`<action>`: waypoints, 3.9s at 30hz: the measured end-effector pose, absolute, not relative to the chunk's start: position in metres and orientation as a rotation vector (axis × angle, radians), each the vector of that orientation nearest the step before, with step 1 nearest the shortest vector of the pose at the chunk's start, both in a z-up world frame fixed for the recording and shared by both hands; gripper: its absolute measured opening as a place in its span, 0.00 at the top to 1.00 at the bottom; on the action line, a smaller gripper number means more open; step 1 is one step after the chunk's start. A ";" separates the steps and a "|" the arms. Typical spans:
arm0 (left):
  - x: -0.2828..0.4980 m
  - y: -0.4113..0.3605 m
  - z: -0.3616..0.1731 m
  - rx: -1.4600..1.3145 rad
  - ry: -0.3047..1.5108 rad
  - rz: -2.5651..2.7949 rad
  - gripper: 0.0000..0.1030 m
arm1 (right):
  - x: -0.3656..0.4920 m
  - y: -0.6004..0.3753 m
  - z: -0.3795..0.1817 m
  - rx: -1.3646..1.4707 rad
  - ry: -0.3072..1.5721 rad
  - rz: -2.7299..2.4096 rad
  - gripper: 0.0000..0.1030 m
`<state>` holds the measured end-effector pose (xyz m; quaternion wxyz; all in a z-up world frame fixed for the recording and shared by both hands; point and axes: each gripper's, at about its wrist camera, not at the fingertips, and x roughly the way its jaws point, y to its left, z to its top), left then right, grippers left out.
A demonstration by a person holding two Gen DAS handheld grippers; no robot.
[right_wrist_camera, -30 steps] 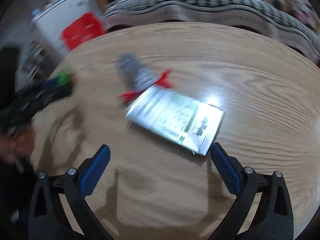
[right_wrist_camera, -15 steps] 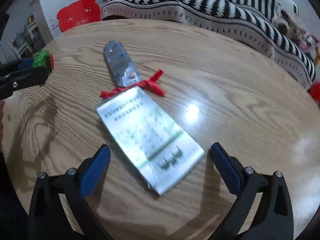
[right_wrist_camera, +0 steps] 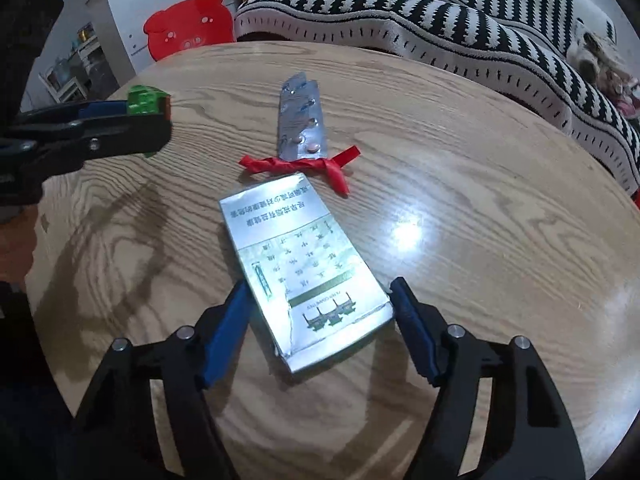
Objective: Collect trash
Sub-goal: 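Grasp the green plastic tray with the left tool while the right tool grasps the white leaflet, then lift the green tray and white leaflet and carry them toward the bin, then open both tools to drop the tray and leaflet into the black bin, then move both tools back over the pill blister and red ribbon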
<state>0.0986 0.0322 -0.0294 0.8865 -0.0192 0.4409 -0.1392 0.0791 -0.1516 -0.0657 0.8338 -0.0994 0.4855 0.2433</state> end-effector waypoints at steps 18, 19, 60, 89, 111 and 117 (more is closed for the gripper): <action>0.080 -0.070 -0.007 0.048 0.889 -0.424 0.23 | 0.017 -0.300 -0.009 -0.057 0.957 0.214 0.37; 0.076 -0.089 -0.004 0.065 0.885 -0.451 0.23 | 0.011 -0.312 -0.008 -0.050 0.954 0.184 0.37; -0.151 -0.568 -0.092 0.368 1.025 -1.302 0.23 | -0.350 -0.707 -0.031 0.722 0.900 -0.911 0.38; -0.155 -0.567 -0.087 0.315 1.052 -1.337 0.10 | -0.349 -0.709 -0.022 0.754 0.813 -0.927 0.11; 0.005 -0.259 0.009 0.276 0.830 -0.797 0.10 | -0.133 -0.544 0.040 0.416 0.778 -0.456 0.08; 0.032 -0.150 0.020 0.208 0.803 -0.636 0.10 | -0.054 -0.448 0.047 0.322 0.800 -0.252 0.07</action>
